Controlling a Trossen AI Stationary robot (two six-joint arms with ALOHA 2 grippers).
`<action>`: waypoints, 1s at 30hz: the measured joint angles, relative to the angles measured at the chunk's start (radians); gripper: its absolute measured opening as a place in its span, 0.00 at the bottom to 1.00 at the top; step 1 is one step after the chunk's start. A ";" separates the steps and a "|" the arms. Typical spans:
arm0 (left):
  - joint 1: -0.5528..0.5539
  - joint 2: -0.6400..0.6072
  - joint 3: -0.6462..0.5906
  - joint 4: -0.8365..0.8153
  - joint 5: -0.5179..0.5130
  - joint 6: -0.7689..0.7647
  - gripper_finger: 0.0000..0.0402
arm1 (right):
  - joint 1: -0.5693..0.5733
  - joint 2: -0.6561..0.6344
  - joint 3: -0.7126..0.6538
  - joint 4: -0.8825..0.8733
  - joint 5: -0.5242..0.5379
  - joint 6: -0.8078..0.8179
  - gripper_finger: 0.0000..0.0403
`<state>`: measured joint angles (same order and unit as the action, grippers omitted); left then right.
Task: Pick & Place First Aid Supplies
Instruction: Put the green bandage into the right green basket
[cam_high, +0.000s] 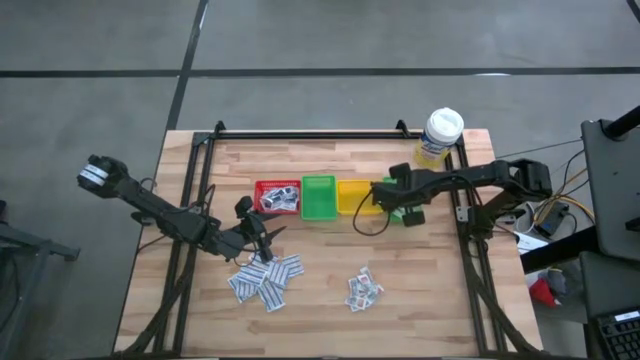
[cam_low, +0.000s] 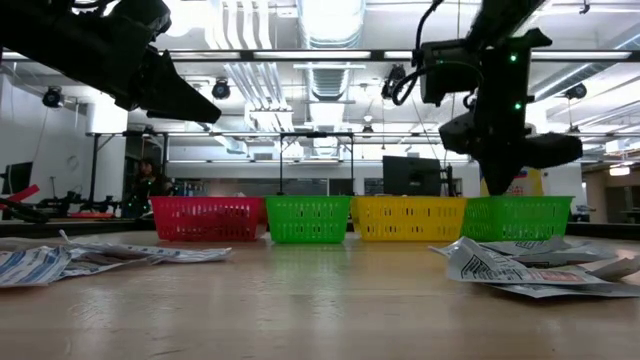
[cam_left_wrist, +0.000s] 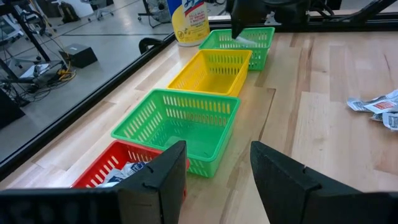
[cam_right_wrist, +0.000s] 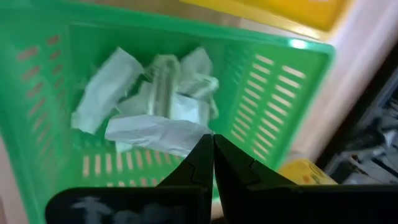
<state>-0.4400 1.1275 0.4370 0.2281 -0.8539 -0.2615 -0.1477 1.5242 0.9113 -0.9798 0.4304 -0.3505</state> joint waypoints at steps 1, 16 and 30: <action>0.000 0.000 0.000 0.000 0.000 0.000 0.45 | -0.001 0.000 -0.009 0.015 -0.009 -0.005 0.02; 0.000 0.000 0.000 0.000 0.000 0.000 0.45 | -0.004 0.000 -0.067 0.086 -0.012 0.015 0.02; 0.000 0.000 0.000 0.000 0.000 0.000 0.45 | -0.009 0.000 -0.067 0.096 -0.012 0.056 0.10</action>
<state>-0.4404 1.1275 0.4370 0.2279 -0.8539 -0.2615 -0.1571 1.5246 0.8448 -0.8839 0.4187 -0.2943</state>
